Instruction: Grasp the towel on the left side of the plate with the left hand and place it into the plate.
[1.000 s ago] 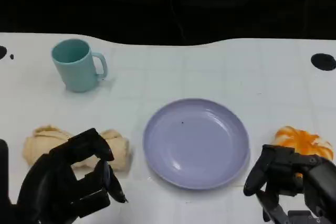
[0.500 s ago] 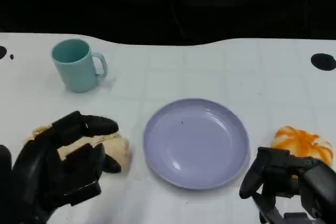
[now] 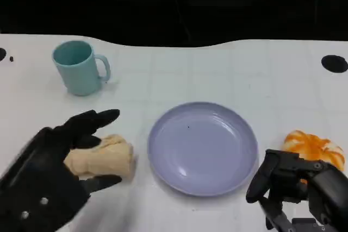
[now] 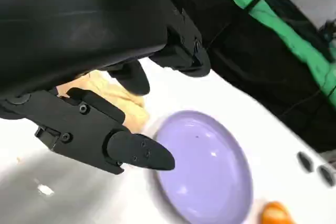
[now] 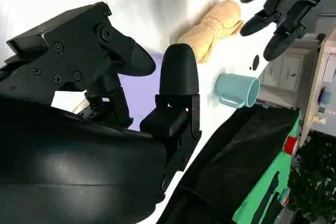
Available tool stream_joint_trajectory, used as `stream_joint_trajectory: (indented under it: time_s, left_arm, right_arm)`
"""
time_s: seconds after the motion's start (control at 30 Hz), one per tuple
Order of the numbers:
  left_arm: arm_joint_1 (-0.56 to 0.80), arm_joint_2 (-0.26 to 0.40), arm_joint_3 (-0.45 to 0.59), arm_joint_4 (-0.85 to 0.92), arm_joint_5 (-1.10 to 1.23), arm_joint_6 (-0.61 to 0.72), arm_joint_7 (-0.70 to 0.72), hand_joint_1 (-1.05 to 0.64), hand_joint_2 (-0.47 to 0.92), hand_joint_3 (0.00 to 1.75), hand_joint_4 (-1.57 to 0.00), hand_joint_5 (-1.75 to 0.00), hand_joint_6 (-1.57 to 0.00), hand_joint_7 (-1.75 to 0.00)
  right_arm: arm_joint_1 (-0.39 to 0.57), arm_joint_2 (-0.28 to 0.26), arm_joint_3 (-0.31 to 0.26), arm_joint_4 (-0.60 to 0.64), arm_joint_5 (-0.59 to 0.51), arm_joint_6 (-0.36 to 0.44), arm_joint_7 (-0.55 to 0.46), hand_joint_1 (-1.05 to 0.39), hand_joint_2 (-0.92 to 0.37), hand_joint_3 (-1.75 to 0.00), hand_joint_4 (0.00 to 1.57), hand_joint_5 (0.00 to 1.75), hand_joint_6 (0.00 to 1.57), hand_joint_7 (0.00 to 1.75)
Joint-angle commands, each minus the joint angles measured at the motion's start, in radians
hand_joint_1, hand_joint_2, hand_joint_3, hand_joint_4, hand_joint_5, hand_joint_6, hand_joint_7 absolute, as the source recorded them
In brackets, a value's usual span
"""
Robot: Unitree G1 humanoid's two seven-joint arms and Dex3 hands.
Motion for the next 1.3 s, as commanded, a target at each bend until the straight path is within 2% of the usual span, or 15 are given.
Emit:
stream_joint_trajectory:
  time_s: [0.03, 0.23, 0.33, 0.43, 0.5, 0.77, 1.0, 1.17, 1.2, 1.27, 1.3]
  left_arm:
    - [-0.058, 0.094, -0.057, 0.016, 0.175, 0.013, -0.056, -0.52, 0.9, 0.01, -0.1, -0.57, -0.3, 0.0]
    - [-0.164, 0.153, -0.167, 0.112, 0.398, 0.038, -0.154, -0.57, 0.9, 0.0, -0.09, -0.48, -0.25, 0.0]
    - [-0.22, 0.154, -0.223, 0.183, 0.5, 0.038, -0.198, -0.58, 0.91, 0.0, -0.15, -0.35, -0.26, 0.0]
    - [-0.278, 0.13, -0.277, 0.295, 0.587, 0.02, -0.193, -0.58, 0.89, 0.0, -0.29, -0.21, -0.31, -0.01]
    - [-0.309, 0.11, -0.304, 0.372, 0.624, 0.008, -0.184, -0.58, 0.89, 0.0, -0.33, -0.18, -0.32, -0.01]
    - [-0.417, 0.024, -0.371, 0.65, 0.691, -0.041, -0.137, -0.56, 0.9, 0.01, -0.44, -0.11, -0.35, 0.0]
    - [-0.5, -0.065, -0.392, 0.922, 0.666, -0.123, -0.002, -0.51, 0.92, 0.1, -0.58, -0.11, -0.44, -0.03]
    - [-0.502, -0.098, -0.348, 1.036, 0.582, -0.242, 0.169, -0.33, 0.92, 0.21, -0.88, -0.38, -0.84, -0.12]
    - [-0.498, -0.099, -0.338, 1.054, 0.566, -0.276, 0.215, -0.27, 0.92, 0.25, -0.91, -0.63, -0.99, -0.14]
    - [-0.495, -0.097, -0.329, 1.085, 0.552, -0.331, 0.297, -0.25, 0.92, 0.25, -0.86, -1.18, -1.11, -0.21]
    - [-0.493, -0.097, -0.325, 1.091, 0.55, -0.339, 0.323, -0.24, 0.92, 0.23, -0.81, -1.47, -1.03, -0.49]
  right_arm:
    - [0.001, -0.016, -0.009, -0.021, 0.0, 0.013, 0.003, -0.1, -0.55, -1.08, 0.77, 1.68, 0.7, 1.34]
    - [0.001, -0.013, -0.006, -0.021, 0.005, 0.021, 0.002, -0.1, -0.56, -1.07, 0.77, 1.68, 0.7, 1.34]
    - [0.001, -0.014, -0.003, -0.022, 0.0, 0.023, 0.0, -0.1, -0.56, -1.06, 0.77, 1.68, 0.7, 1.34]
    - [0.004, -0.013, -0.001, -0.024, -0.002, 0.022, -0.002, -0.1, -0.56, -1.05, 0.77, 1.68, 0.7, 1.34]
    - [0.006, -0.015, 0.0, -0.026, -0.005, 0.02, -0.003, -0.1, -0.56, -1.05, 0.77, 1.67, 0.7, 1.34]
    - [0.011, -0.011, 0.0, -0.038, -0.004, 0.033, -0.006, -0.11, -0.57, -1.05, 0.78, 1.67, 0.71, 1.33]
    - [0.015, -0.013, 0.002, -0.05, -0.004, 0.043, -0.006, -0.11, -0.57, -1.04, 0.78, 1.68, 0.71, 1.33]
    - [0.013, -0.014, 0.006, -0.057, -0.011, 0.049, -0.008, -0.12, -0.57, -1.03, 0.78, 1.68, 0.71, 1.33]
    - [0.013, -0.014, 0.006, -0.058, -0.013, 0.048, -0.008, -0.11, -0.57, -1.03, 0.78, 1.68, 0.71, 1.33]
    - [0.013, -0.017, 0.006, -0.058, -0.016, 0.046, -0.007, -0.11, -0.57, -1.04, 0.78, 1.68, 0.71, 1.33]
    - [0.013, -0.018, 0.005, -0.057, -0.016, 0.044, -0.006, -0.11, -0.57, -1.04, 0.78, 1.67, 0.71, 1.33]
